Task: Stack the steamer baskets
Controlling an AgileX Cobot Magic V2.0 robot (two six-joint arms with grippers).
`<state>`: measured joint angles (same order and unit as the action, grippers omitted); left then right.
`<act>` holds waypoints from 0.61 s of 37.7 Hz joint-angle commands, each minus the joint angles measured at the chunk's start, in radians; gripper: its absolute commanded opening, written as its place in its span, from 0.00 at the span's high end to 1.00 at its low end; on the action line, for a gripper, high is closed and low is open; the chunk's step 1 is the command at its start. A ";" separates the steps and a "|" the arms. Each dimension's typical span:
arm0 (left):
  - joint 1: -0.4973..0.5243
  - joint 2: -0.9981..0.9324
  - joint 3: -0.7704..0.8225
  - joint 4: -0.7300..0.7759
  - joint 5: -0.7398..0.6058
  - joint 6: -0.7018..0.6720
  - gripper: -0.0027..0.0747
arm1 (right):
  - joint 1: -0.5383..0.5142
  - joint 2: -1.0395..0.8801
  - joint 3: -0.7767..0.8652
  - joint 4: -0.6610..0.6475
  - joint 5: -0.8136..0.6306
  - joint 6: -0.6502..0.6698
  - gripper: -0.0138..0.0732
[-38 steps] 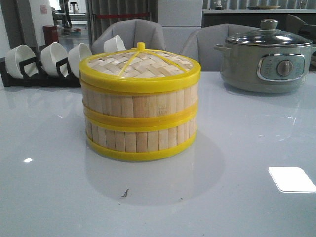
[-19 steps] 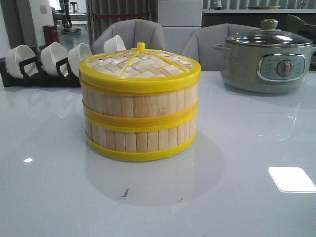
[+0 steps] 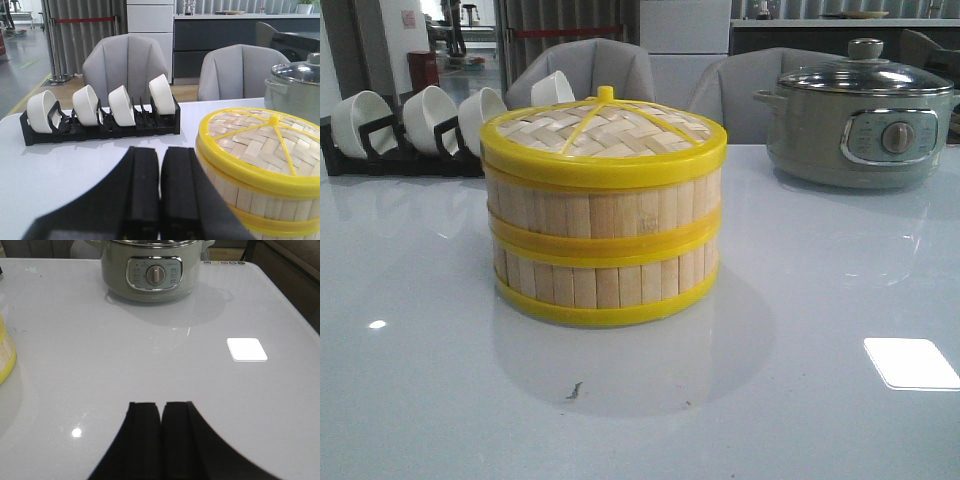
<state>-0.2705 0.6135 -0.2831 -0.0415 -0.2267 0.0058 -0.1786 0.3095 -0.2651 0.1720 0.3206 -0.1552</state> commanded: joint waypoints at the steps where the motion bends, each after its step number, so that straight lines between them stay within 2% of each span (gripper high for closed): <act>1: 0.001 0.006 -0.031 -0.003 -0.093 0.003 0.84 | 0.000 0.004 -0.028 0.000 -0.070 -0.003 0.75; 23: 0.012 -0.021 -0.031 -0.003 -0.087 0.003 0.84 | 0.000 0.004 -0.028 0.000 -0.069 -0.003 0.75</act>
<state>-0.2661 0.6114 -0.2831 -0.0415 -0.2267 0.0058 -0.1786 0.3095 -0.2628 0.1720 0.3283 -0.1552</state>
